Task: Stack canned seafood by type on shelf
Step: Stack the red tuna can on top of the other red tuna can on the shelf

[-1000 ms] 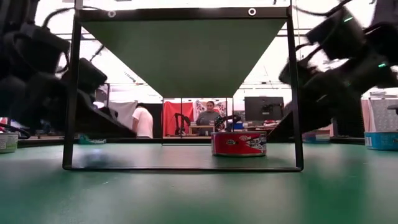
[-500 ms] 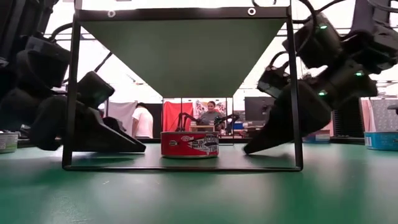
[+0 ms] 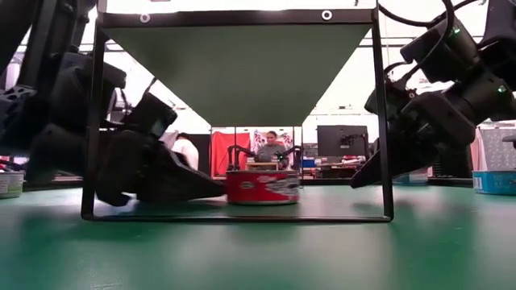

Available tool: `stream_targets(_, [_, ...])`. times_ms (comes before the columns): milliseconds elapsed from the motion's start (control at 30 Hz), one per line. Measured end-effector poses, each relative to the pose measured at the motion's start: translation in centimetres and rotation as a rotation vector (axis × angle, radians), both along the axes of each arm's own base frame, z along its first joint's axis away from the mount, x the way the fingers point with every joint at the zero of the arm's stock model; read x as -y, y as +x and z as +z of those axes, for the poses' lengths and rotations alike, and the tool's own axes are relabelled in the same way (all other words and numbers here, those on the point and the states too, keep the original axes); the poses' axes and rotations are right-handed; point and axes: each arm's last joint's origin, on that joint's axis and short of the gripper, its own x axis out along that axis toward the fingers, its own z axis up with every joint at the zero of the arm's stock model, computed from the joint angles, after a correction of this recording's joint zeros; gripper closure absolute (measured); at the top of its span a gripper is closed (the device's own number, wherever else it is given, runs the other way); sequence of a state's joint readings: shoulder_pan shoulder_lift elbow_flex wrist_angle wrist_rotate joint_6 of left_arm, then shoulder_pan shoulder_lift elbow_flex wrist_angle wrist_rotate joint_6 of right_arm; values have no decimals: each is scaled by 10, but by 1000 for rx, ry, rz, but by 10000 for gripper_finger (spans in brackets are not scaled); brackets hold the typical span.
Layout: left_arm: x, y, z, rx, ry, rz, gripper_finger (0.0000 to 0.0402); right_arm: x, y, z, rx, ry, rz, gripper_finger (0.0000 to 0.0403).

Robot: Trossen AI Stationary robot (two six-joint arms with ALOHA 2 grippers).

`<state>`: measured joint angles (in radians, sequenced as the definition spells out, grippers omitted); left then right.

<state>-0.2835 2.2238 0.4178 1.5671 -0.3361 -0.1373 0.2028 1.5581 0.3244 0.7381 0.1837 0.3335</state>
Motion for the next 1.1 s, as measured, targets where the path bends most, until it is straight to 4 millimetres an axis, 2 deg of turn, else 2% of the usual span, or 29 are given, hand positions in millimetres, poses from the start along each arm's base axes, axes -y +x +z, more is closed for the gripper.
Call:
stream_targets(233, [1,26,-6,47,-6,11,190,-4,14,-13,-16,4,2,254])
stream_targets(467, [0,26,-6,45,-9,34,190,-7,22,-23,112,-20,94,131])
stream_targets(667, [-2,25,-7,44,-7,76,190,-3,31,-34,158,-40,88,48])
stream_targets(800, [-3,25,-7,45,-9,91,190,-4,41,-39,198,-82,110,24])
stream_targets(1100, [0,35,-5,69,-20,122,190,-4,60,-48,279,-208,71,19])
